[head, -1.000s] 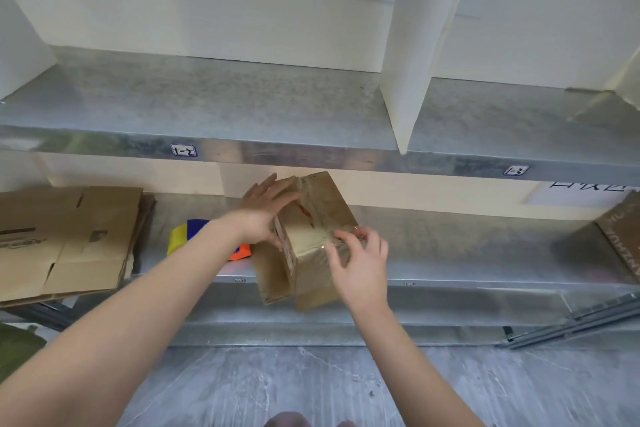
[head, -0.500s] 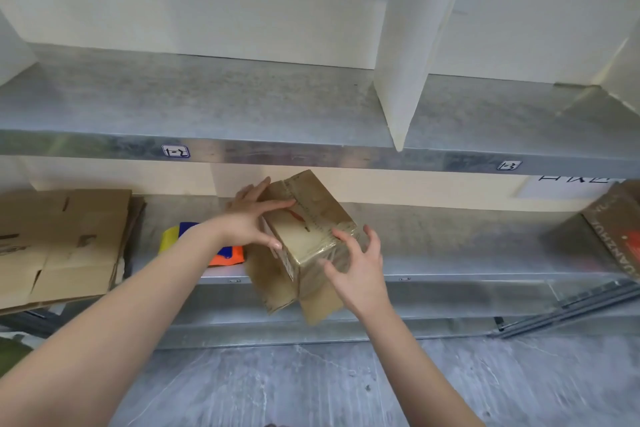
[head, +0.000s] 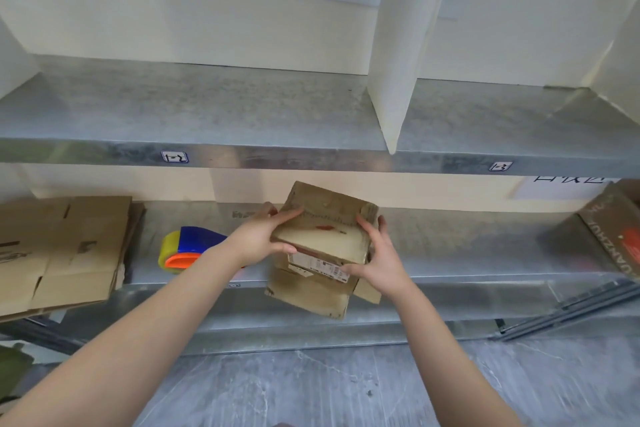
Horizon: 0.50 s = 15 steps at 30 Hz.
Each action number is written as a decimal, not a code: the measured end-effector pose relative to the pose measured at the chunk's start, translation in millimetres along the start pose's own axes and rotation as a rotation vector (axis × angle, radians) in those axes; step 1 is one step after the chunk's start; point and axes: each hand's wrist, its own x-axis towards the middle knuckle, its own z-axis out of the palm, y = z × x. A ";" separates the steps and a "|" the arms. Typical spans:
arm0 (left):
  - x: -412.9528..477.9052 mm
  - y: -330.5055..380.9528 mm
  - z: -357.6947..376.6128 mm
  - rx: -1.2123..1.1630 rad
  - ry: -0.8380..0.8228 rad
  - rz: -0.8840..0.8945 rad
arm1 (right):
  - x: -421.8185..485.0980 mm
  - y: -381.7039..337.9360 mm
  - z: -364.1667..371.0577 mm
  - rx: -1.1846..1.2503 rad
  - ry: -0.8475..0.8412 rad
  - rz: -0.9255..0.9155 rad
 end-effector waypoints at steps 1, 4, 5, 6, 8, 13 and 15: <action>-0.7 0.4 1.6 0.007 0.009 -0.008 | 1.7 3.8 -3.3 -0.032 0.012 -0.029; -10.6 4.8 11.1 -0.049 0.059 -0.060 | 9.1 8.6 -5.0 -0.150 0.240 -0.068; -15.3 7.1 16.1 -0.087 0.082 -0.074 | 10.6 8.3 -3.5 -0.167 0.296 -0.062; -20.0 9.9 20.0 -0.134 0.105 -0.087 | 11.0 8.3 -1.3 -0.174 0.330 -0.058; -25.1 13.4 22.3 -0.214 0.184 -0.120 | 9.1 10.7 3.4 -0.174 0.364 -0.058; -11.1 9.4 -1.3 -0.147 0.167 -0.051 | 1.8 12.8 9.9 -0.098 0.430 -0.017; -4.8 9.6 -8.9 -0.119 0.024 -0.035 | 0.2 12.1 11.7 -0.097 0.445 -0.007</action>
